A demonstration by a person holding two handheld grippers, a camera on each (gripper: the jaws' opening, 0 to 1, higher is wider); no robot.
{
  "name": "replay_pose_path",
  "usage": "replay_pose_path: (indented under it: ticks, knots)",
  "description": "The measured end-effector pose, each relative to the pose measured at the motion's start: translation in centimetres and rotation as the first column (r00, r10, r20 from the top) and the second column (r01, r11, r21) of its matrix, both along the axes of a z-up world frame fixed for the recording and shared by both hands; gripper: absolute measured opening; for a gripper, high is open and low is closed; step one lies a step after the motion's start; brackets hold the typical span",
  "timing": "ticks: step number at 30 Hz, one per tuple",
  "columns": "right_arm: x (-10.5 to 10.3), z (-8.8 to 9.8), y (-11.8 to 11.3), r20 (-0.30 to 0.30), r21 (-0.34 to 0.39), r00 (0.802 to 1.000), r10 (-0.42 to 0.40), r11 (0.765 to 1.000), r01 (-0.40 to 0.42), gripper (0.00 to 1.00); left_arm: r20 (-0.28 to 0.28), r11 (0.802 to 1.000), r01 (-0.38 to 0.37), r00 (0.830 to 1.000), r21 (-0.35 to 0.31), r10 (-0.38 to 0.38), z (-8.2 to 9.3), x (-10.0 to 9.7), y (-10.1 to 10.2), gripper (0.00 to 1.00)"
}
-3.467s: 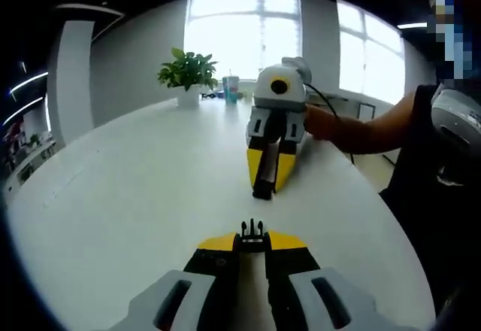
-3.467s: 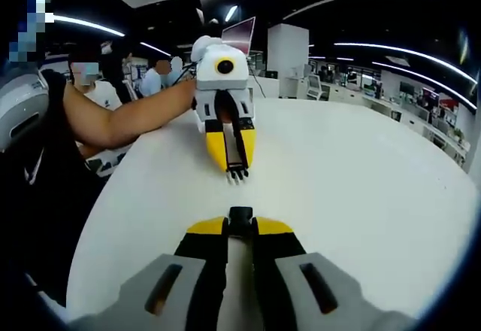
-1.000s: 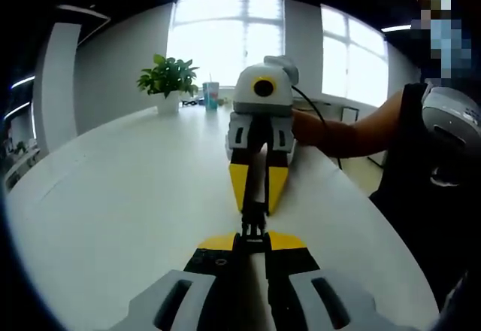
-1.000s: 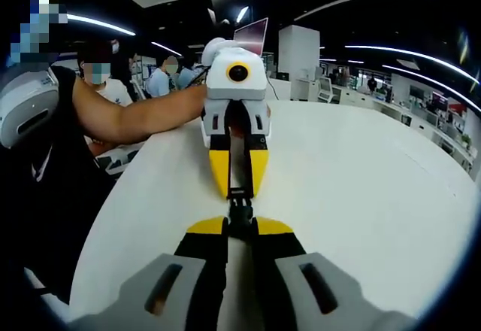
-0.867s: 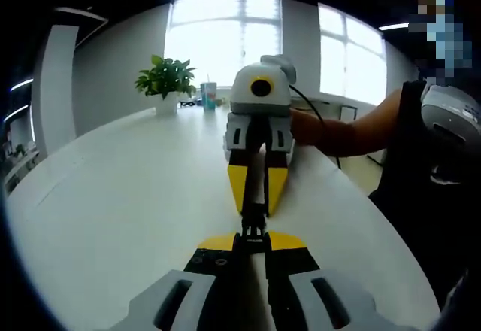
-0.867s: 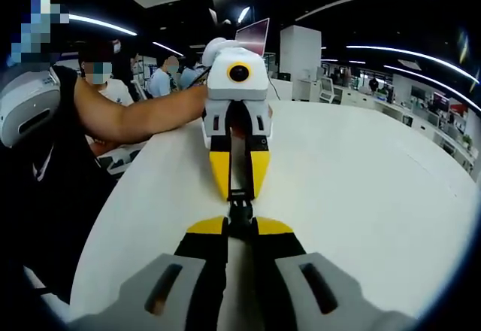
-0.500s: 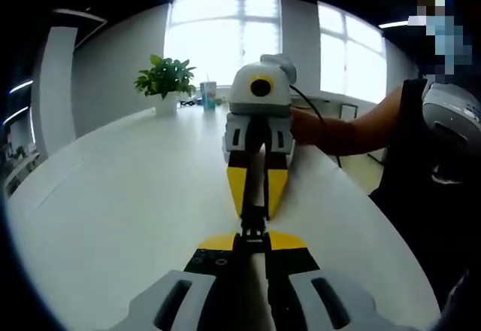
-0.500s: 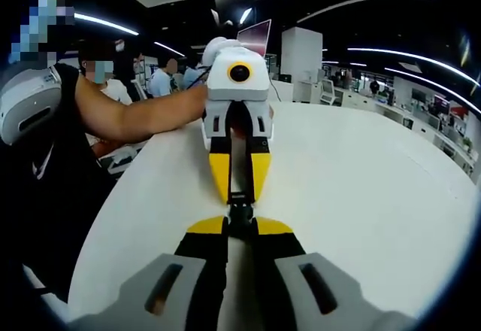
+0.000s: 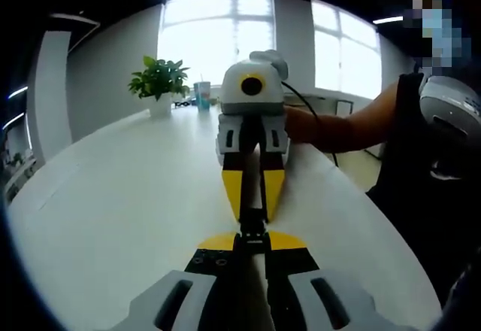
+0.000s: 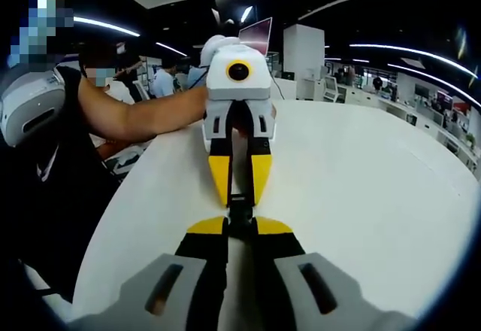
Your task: Snap the two parts of the plastic buckle together until the buckle closes and remains connected.
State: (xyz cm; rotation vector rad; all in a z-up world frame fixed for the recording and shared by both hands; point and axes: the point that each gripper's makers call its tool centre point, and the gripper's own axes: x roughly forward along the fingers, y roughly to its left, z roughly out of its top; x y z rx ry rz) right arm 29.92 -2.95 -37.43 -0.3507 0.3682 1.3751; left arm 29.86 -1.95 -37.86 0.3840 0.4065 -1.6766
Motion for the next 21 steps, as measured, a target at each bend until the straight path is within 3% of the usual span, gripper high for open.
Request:
replay_pose_path:
  ticks: [13,21]
  knots:
    - [-0.49,0.01,0.07,-0.005,0.003,1.000,0.025,1.000,-0.025,0.09,-0.001,1.000,0.019,1.000,0.004,-0.019,0.00,-0.26,-0.17,0.09]
    - [-0.46,-0.06,0.19,-0.055,-0.008,0.995,0.086,0.996,-0.086,0.09,-0.018,0.999,0.032,0.999,-0.008,-0.032,-0.05,-0.49,-0.27,0.09]
